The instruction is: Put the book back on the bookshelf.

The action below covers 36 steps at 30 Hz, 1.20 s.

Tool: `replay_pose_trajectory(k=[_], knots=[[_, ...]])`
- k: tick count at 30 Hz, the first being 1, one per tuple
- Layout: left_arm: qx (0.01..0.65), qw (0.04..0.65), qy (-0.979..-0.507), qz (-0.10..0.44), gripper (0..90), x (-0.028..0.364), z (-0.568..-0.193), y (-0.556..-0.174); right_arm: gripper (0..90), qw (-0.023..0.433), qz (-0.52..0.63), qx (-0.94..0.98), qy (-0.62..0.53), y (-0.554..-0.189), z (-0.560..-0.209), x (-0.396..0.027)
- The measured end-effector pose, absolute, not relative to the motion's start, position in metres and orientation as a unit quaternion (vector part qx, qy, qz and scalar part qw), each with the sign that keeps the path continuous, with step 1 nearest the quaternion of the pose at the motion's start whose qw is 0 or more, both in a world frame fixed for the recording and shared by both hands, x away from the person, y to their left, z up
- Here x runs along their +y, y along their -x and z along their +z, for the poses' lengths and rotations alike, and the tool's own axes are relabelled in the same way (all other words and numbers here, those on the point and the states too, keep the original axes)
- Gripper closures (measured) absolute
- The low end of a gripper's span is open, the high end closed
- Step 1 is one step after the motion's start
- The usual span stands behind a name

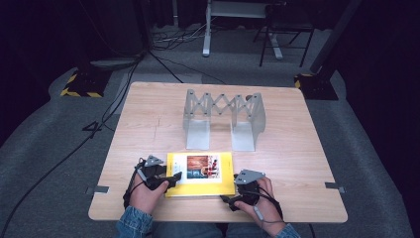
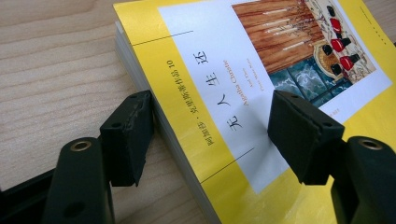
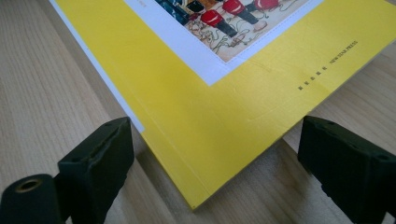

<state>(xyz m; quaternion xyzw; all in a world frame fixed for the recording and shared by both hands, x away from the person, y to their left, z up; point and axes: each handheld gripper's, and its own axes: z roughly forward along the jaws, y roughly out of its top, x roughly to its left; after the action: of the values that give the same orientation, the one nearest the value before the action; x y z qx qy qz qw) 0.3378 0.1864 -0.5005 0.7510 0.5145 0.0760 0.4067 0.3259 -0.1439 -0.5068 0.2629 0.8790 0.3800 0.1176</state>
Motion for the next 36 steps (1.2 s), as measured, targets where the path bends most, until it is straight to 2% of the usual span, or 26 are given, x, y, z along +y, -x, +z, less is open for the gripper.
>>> replay_pose_trajectory(k=[5, 9, 15, 16, 19, 26, 29, 30, 36], knots=[[0.509, 0.413, -0.752, 0.07, 35.1, 0.19, -0.501, -0.338, 10.3, 0.117, 0.379, 0.879, -0.264, -0.326, -0.507, -0.143], [0.502, 0.408, -0.758, 0.085, 37.9, 0.19, -0.497, -0.337, 10.3, 0.117, 0.379, 0.879, -0.264, -0.326, -0.507, -0.143], [0.501, 0.415, -0.753, 0.096, 47.3, 0.193, -0.491, -0.335, 10.3, 0.117, 0.379, 0.879, -0.264, -0.326, -0.507, -0.143], [0.497, 0.421, -0.752, 0.1, 52.0, 0.195, -0.489, -0.333, 10.1, 0.117, 0.379, 0.879, -0.264, -0.326, -0.507, -0.143], [0.493, 0.432, -0.748, 0.106, 57.5, 0.196, -0.484, -0.331, 9.7, 0.117, 0.378, 0.88, -0.264, -0.326, -0.507, -0.143], [0.482, 0.463, -0.736, 0.111, 64.4, 0.195, -0.476, -0.326, 9.0, 0.118, 0.377, 0.879, -0.265, -0.327, -0.507, -0.143], [0.481, 0.469, -0.732, 0.112, 72.6, 0.196, -0.474, -0.324, 8.7, 0.119, 0.377, 0.879, -0.266, -0.327, -0.507, -0.142], [0.48, 0.474, -0.73, 0.108, 79.0, 0.197, -0.473, -0.323, 8.6, 0.119, 0.377, 0.879, -0.266, -0.327, -0.507, -0.142], [0.474, 0.481, -0.73, 0.103, 84.7, 0.196, -0.47, -0.321, 8.1, 0.119, 0.377, 0.879, -0.267, -0.326, -0.507, -0.142]])
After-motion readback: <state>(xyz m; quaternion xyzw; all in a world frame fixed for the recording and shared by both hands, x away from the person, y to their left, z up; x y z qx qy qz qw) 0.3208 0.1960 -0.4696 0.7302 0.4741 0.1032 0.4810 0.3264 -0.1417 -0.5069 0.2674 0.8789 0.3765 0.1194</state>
